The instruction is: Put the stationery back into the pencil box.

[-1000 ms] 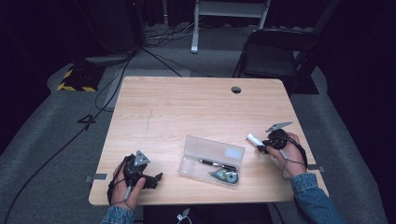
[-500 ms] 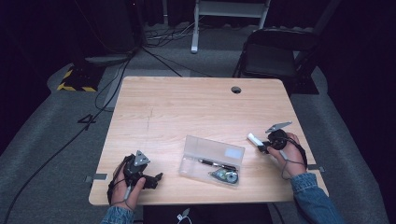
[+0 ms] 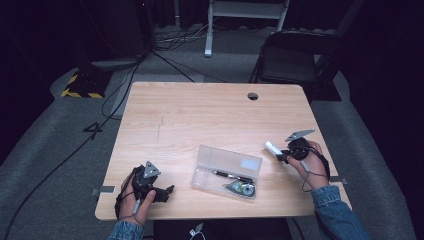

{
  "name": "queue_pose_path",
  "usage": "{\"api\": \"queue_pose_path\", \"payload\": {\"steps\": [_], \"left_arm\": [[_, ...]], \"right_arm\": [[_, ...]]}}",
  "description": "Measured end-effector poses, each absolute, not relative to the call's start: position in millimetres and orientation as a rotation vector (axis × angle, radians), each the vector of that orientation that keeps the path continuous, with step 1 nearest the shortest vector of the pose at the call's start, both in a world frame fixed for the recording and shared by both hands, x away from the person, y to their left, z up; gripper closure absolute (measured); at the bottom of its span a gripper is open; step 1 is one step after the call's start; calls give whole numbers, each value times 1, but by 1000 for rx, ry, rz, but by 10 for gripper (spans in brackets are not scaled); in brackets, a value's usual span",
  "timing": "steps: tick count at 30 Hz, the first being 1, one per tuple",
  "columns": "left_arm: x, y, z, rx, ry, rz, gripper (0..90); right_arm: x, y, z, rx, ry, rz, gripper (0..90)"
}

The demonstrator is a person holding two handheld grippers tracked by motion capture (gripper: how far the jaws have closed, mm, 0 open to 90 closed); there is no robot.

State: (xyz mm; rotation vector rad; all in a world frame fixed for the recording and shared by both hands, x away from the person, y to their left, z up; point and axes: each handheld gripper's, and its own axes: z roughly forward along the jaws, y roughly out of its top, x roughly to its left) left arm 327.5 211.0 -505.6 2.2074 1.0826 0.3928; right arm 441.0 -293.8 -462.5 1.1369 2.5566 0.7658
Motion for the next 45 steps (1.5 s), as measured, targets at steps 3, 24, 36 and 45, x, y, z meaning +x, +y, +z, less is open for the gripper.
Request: {"api": "queue_pose_path", "payload": {"steps": [3,24,36,45], "left_arm": [[327,211,-506,2206,1082,396,4],[327,211,-506,2205,1083,396,4],[328,211,-506,2205,1081,397,4],[327,211,-506,2202,1084,392,4]], "right_arm": [[439,-295,-456,1126,2550,782,710],[418,-286,-415,1022,2522,874,710],[407,-270,-399,913,2554,921,710],[396,-245,-387,775,2599,964,711]]}}
